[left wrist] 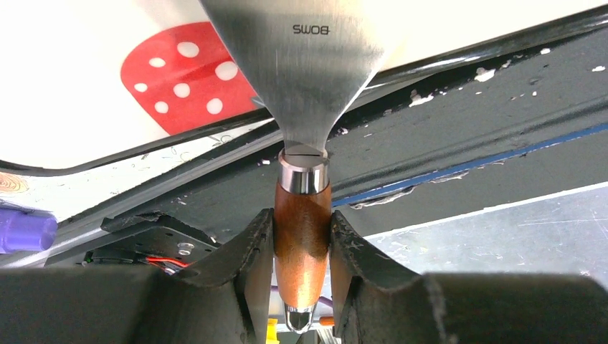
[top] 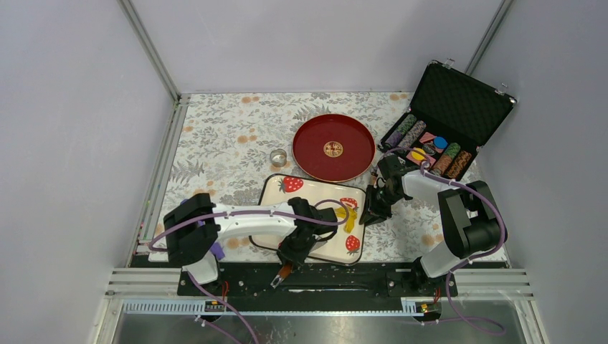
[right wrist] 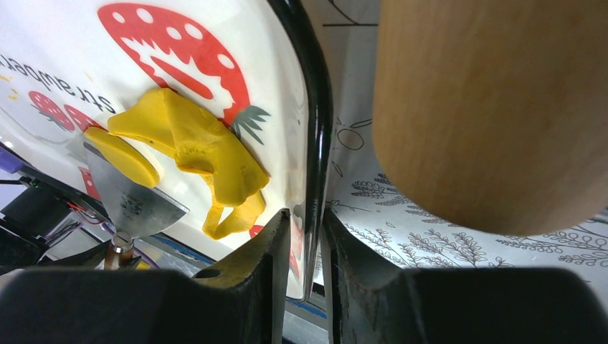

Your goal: Roll out the dumpling wrappers from the dough

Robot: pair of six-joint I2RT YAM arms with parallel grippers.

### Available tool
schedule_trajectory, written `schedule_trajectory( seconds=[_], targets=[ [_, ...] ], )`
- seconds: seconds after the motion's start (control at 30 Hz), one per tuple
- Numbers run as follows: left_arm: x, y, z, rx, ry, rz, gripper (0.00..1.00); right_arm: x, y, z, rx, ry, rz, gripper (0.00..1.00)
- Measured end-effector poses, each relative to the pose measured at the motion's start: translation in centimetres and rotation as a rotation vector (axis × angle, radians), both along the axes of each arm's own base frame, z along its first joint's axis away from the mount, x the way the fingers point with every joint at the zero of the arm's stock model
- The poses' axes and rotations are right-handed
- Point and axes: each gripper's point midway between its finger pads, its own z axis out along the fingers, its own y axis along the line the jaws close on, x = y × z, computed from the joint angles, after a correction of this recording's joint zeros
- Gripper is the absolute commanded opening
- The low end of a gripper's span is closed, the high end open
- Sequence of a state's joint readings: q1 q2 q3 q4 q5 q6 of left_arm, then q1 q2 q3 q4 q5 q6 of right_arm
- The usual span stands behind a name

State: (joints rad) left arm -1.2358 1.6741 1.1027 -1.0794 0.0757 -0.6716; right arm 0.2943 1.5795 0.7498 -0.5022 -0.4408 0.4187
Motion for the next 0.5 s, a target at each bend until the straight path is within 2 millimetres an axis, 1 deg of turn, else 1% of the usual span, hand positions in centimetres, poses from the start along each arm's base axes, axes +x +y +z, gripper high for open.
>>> schedule_trajectory(
  seconds=[0.17, 0.3, 0.4, 0.5],
  targets=[
    [-0.2, 0.6, 0.7, -0.025, -0.01, 0.011, 0.0, -0.1, 0.1, 0.0, 0.005, 0.003, 0.001, 0.3],
    [-0.6, 1.8, 1.5, -0.03, -0.012, 0.027, 0.0, -0.1, 0.1, 0.0, 0.006, 0.004, 0.001, 0.3],
    [-0.9, 2.5, 1.5, -0.013, -0.007, 0.038, 0.0, -0.1, 0.1, 0.0, 0.006, 0.003, 0.002, 0.3],
    [-1.0, 2.8, 1.4, 0.001, -0.004, 0.041, 0.0, -0.1, 0.1, 0.0, 0.006, 0.003, 0.002, 0.3]
  ],
)
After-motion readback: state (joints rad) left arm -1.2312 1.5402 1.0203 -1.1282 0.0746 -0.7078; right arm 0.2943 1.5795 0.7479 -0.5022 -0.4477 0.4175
